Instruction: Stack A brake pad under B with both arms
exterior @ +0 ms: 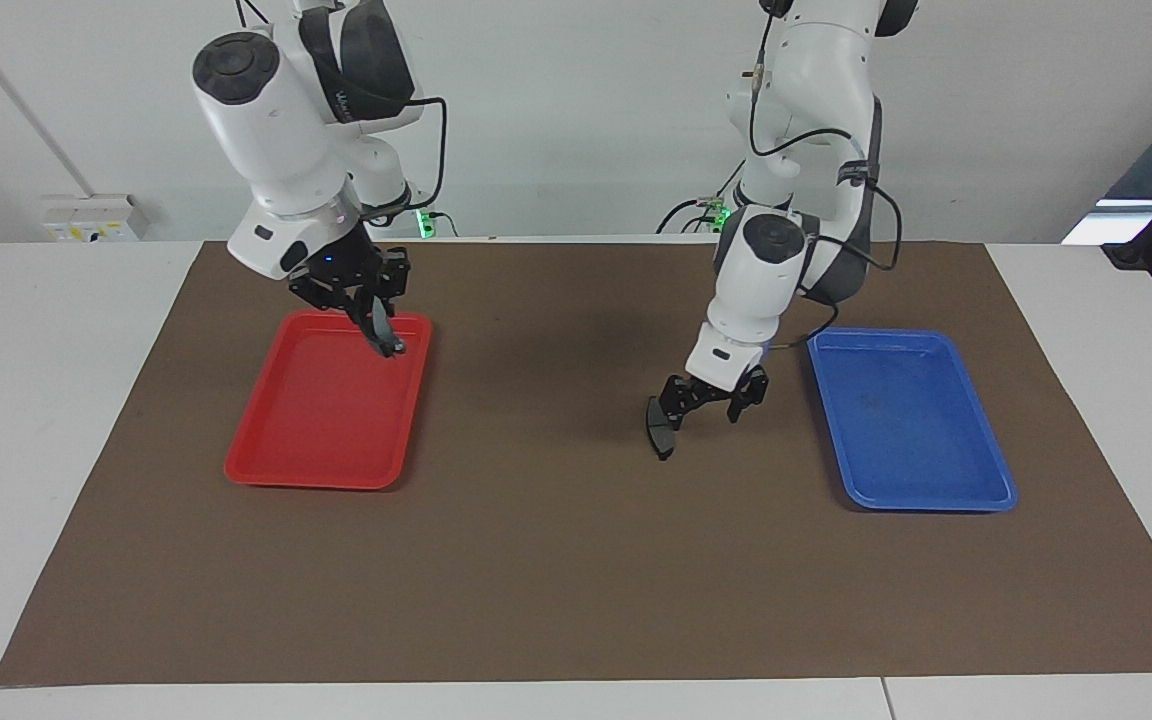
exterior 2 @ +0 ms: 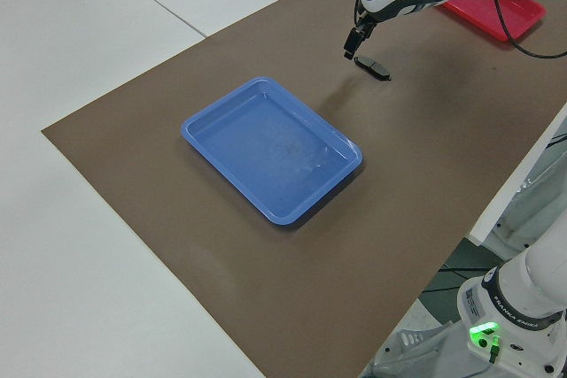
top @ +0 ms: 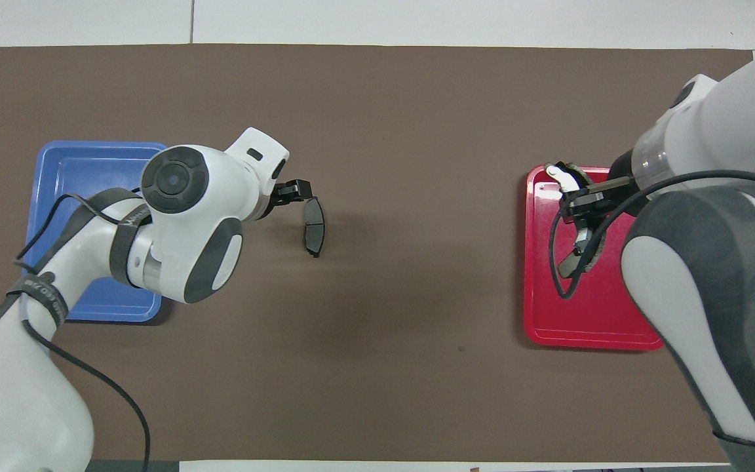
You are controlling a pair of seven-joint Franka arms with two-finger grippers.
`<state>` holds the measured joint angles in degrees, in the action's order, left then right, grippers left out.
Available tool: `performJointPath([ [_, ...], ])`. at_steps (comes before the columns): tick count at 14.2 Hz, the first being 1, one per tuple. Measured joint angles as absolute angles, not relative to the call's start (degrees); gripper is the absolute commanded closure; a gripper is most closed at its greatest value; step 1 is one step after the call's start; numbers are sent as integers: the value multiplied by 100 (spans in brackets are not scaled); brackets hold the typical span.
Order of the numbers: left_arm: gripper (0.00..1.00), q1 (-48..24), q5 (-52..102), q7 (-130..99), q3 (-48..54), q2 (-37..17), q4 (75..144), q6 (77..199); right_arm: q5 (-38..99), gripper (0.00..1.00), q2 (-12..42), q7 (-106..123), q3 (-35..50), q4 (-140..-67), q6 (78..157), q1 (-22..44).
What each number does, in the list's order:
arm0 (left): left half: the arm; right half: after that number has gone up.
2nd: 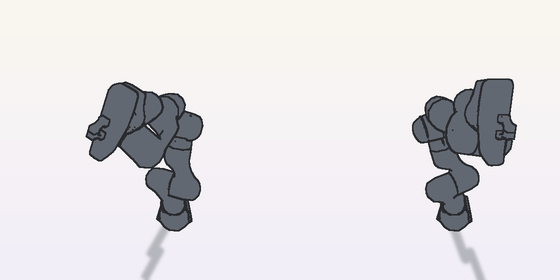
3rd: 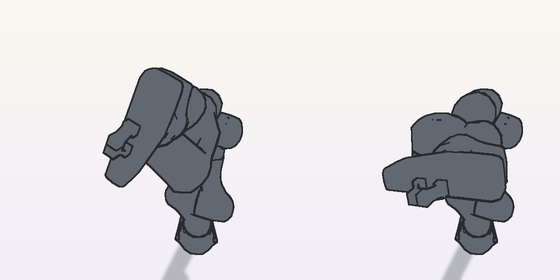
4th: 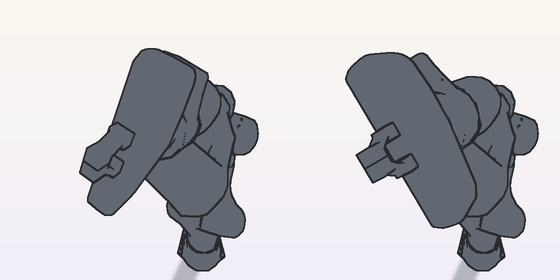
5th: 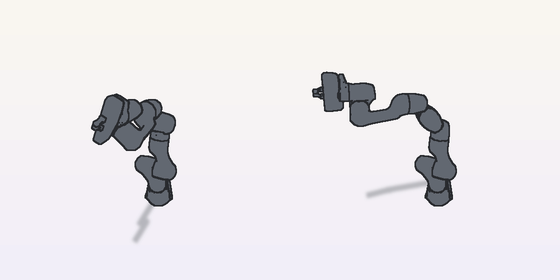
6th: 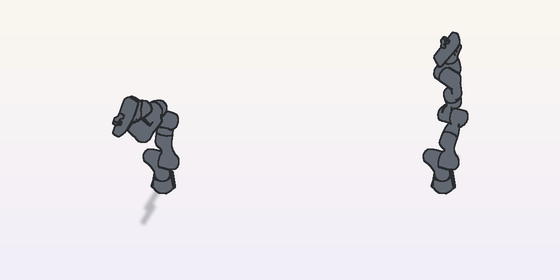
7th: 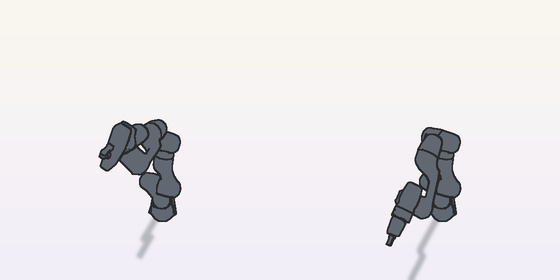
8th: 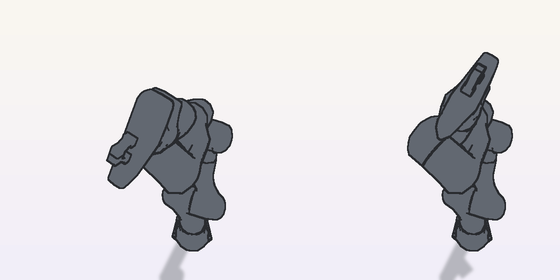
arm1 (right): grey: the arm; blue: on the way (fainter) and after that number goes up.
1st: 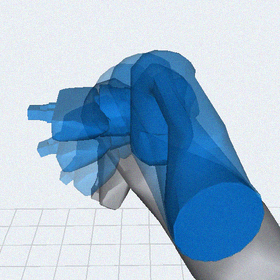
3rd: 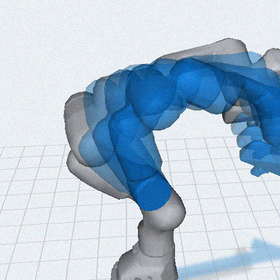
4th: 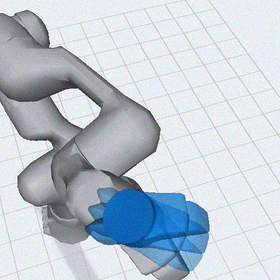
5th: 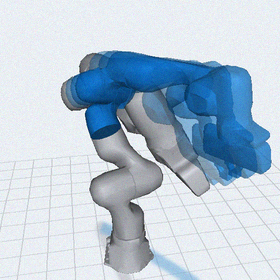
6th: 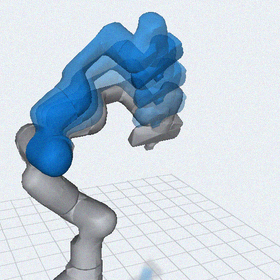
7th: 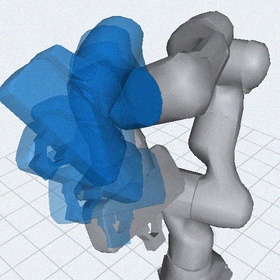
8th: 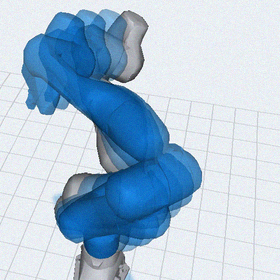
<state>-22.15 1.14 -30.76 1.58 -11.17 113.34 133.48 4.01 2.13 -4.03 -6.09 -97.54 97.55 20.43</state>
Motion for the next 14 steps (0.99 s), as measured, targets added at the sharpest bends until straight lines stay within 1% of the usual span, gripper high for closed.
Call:
performJointPath([
  [2,0,-1862,114,-2801,145,-758,11330,12877,404,97,458,-1015,-596,-9543,9944,2513],
  [5,0,-1353,114,-2132,129,-355,11194,12000,512,97,1223,-2095,-580,-9007,10529,3162],
  [7,0,-1000,114,-1619,121,-225,10807,11246,649,97,1761,-2521,-579,-8800,10951,3478],
  [9,0,-655,114,-1093,112,-179,10254,10459,662,97,2256,-2805,-579,-8599,11211,3763],
  [11,0,-355,114,-605,102,-168,9723,9789,667,97,2712,-2881,-578,-8319,11302,3982],
  [14,0,3,114,46,94,-166,9172,9067,667,98,3346,-2890,-581,-7847,11452,4200],
])
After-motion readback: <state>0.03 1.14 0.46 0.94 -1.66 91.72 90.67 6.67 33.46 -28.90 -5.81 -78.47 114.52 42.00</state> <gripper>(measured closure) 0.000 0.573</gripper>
